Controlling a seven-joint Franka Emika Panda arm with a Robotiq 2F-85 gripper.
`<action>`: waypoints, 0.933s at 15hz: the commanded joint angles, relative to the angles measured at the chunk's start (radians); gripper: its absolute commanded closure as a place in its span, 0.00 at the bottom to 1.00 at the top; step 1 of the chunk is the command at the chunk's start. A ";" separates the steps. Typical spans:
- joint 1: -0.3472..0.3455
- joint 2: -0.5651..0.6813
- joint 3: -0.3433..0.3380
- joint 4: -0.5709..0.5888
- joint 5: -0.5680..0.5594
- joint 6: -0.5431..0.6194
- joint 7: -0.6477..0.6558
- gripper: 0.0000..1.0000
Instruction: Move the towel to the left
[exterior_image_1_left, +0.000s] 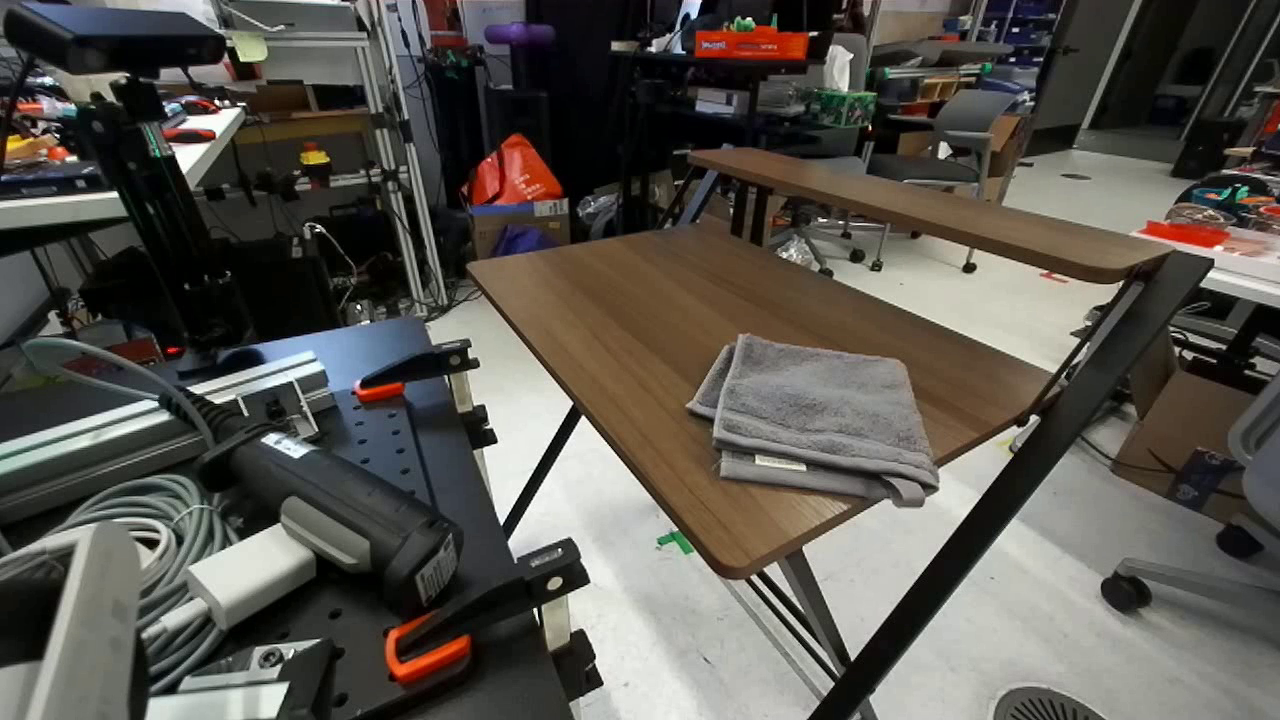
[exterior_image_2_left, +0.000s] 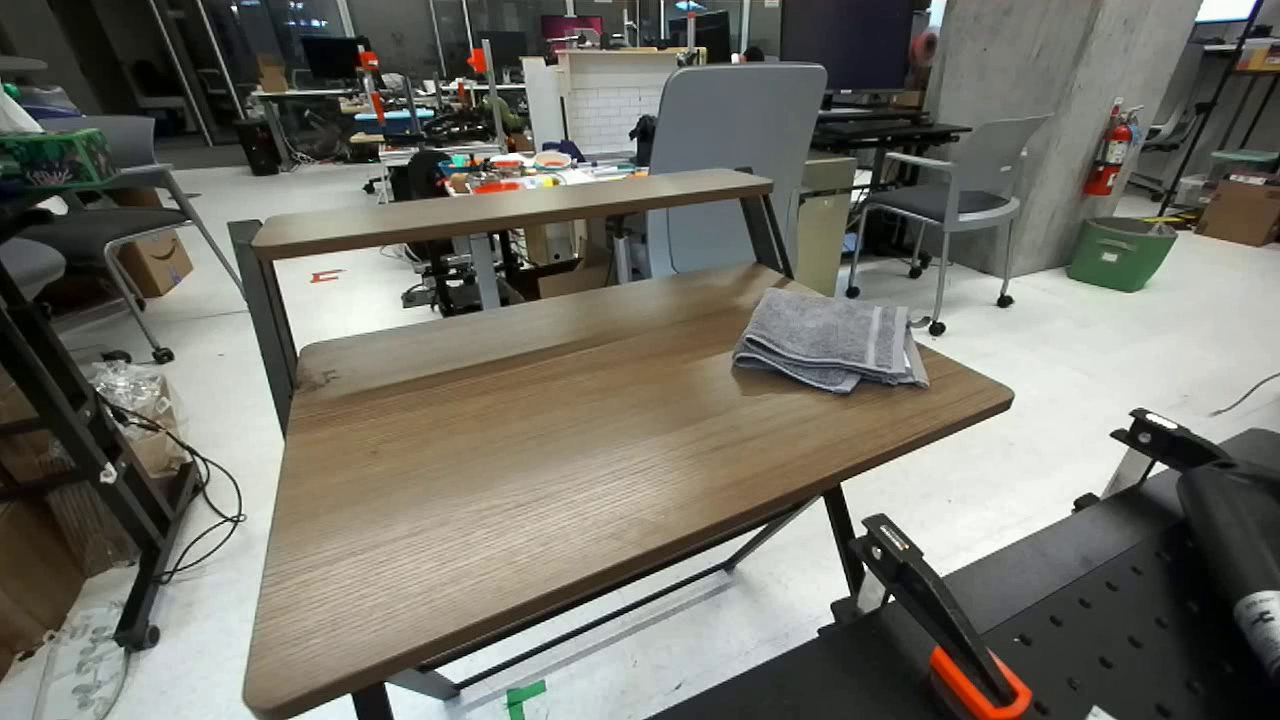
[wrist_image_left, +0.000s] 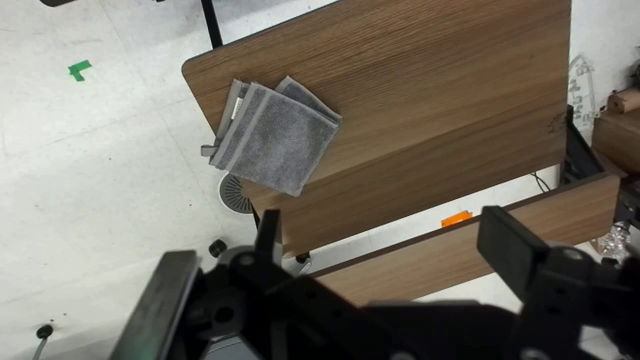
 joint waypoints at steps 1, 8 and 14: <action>-0.008 0.001 0.006 0.002 0.004 -0.003 -0.003 0.00; -0.008 0.001 0.006 0.002 0.004 -0.003 -0.003 0.00; -0.014 0.155 -0.014 0.023 0.030 0.102 0.000 0.00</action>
